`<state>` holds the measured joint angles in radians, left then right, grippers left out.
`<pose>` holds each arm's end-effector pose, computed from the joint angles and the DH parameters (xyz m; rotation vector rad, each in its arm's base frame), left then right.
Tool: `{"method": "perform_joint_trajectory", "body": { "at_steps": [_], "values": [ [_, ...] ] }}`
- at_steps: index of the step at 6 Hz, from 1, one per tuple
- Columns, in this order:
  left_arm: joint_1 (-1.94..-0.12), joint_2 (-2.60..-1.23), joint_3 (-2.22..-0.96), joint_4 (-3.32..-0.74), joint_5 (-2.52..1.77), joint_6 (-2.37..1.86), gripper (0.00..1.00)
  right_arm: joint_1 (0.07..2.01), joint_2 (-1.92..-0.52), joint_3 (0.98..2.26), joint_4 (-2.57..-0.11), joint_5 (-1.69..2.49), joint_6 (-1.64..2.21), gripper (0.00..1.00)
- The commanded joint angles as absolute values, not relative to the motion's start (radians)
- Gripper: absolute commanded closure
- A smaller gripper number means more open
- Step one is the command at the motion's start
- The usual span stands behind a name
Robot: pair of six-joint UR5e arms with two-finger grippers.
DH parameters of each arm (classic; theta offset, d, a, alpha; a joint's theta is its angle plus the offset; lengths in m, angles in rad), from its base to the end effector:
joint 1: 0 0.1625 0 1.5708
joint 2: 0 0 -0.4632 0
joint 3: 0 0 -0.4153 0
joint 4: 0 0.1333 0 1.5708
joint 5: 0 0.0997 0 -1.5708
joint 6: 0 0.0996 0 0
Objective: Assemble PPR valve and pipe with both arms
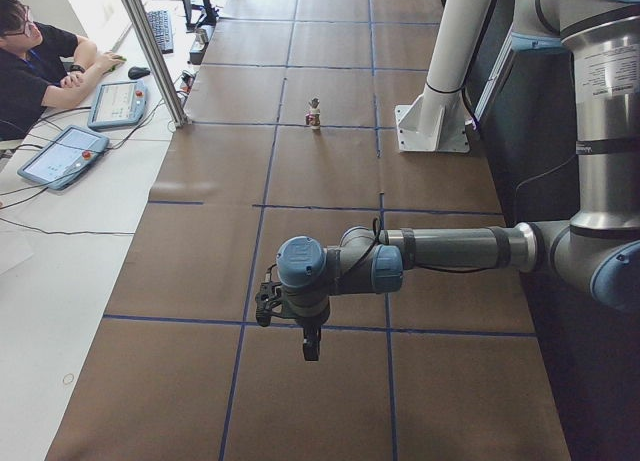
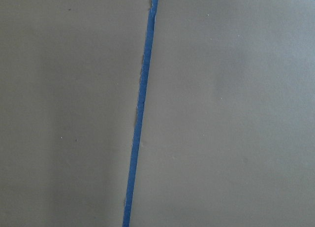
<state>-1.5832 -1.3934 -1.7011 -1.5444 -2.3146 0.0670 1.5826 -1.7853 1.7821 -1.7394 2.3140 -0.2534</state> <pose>-0.0712 -0.4263 0.7184 -0.0405 0.7457 0.0247 0.0707 -0.4016 0.7057 -0.0644 -0.7573 -0.1660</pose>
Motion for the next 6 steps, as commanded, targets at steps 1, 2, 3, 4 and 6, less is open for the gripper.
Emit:
{"method": "perform_joint_trajectory", "body": {
  "at_steps": [1,2,3,4,6],
  "values": [
    [-1.582,-1.393,-1.694,-1.548,-2.319,0.067,0.00,1.582,-1.786,1.775,-1.738,2.315,-0.255,0.00],
    [-1.580,-1.393,-1.694,-1.549,-2.313,0.067,0.00,1.580,-1.786,1.773,-1.738,2.315,-0.255,0.00],
    [-1.580,-1.393,-1.694,-1.549,-2.313,0.066,0.00,1.580,-1.784,1.772,-1.736,2.315,-0.255,0.00],
    [-1.578,-1.393,-1.694,-1.549,-2.313,0.066,0.00,1.580,-1.784,1.773,-1.736,2.316,-0.255,0.00],
    [-1.578,-1.393,-1.694,-1.549,-2.313,0.066,0.00,1.580,-1.784,1.773,-1.736,2.347,-0.255,0.00]
  ]
}}
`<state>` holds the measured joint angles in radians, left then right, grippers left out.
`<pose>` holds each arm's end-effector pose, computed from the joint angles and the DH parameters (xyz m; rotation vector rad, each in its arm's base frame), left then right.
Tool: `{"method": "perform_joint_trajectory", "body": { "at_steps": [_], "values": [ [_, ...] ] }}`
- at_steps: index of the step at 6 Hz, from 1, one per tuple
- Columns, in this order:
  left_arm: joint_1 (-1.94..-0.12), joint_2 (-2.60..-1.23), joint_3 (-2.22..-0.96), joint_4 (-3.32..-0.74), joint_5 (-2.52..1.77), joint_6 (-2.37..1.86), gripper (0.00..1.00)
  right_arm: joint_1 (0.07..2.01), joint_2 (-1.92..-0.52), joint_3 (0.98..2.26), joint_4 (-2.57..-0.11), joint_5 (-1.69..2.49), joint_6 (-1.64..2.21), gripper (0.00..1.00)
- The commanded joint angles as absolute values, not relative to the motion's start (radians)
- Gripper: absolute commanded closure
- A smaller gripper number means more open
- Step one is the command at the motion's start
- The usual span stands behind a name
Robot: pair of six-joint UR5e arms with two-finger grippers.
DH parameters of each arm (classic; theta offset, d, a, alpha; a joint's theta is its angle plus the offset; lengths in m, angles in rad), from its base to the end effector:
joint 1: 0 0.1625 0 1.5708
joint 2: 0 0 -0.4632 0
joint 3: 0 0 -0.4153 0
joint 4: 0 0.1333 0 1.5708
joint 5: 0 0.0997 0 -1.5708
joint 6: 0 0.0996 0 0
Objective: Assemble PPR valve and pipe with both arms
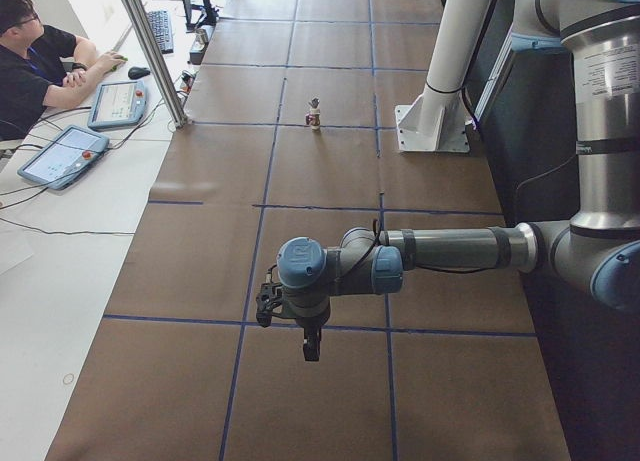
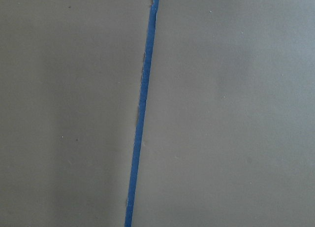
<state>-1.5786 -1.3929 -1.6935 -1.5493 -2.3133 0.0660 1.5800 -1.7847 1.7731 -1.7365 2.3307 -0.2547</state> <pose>-0.0693 -0.4260 0.7221 -0.0457 0.7443 0.0270 0.0684 -0.4017 0.7086 -0.0676 -0.7743 -0.1657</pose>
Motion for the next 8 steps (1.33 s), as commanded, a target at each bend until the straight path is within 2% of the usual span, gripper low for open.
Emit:
{"method": "perform_joint_trajectory", "body": {
  "at_steps": [1,8],
  "values": [
    [-1.578,-1.393,-1.692,-1.549,-2.312,0.066,0.00,1.580,-1.786,1.773,-1.736,2.349,-0.255,0.00],
    [-1.578,-1.393,-1.701,-1.549,-2.313,0.066,0.00,1.580,-1.786,1.772,-1.721,2.349,-0.255,0.00]
  ]
}}
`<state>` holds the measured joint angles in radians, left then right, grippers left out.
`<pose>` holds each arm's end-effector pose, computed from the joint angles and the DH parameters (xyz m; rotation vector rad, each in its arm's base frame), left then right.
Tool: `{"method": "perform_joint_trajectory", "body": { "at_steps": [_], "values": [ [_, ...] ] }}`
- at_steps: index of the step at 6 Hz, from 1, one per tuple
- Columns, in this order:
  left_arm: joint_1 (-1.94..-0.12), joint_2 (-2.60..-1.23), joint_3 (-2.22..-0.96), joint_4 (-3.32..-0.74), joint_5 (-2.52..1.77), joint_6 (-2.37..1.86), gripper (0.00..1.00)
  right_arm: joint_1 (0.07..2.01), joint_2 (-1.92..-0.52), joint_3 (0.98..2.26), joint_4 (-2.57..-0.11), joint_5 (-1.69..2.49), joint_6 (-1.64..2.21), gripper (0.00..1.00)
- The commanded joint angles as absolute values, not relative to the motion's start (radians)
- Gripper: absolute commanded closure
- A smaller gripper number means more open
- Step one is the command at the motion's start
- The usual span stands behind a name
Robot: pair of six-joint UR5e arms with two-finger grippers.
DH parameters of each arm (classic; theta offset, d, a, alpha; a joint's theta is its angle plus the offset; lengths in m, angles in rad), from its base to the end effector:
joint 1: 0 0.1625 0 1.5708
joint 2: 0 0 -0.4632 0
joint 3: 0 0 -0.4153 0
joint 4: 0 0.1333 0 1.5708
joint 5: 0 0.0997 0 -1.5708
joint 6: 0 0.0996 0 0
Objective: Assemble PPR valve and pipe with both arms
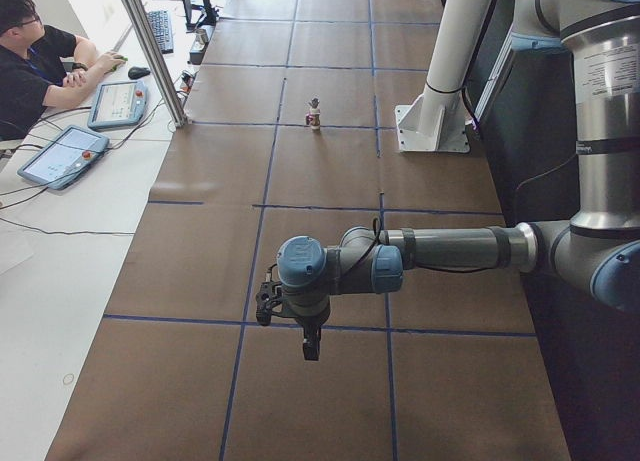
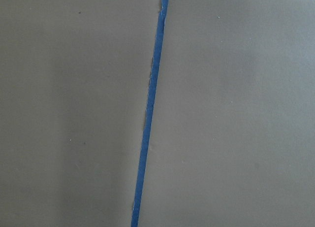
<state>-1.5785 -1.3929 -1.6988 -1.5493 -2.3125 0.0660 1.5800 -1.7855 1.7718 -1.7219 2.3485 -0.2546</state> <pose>-0.0693 -0.4265 0.7195 -0.0407 0.7434 0.0291 0.0671 -0.4027 0.7071 -0.0531 -0.7906 -0.1684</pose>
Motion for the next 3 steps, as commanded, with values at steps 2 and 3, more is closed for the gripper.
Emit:
{"method": "perform_joint_trajectory", "body": {
  "at_steps": [2,3],
  "values": [
    [-1.578,-1.393,-1.701,-1.548,-2.312,0.066,0.00,1.580,-1.786,1.769,-1.717,2.349,-0.255,0.00],
    [-1.578,-1.393,-1.701,-1.548,-2.313,0.066,0.00,1.580,-1.786,1.769,-1.717,2.349,-0.255,0.00]
  ]
}}
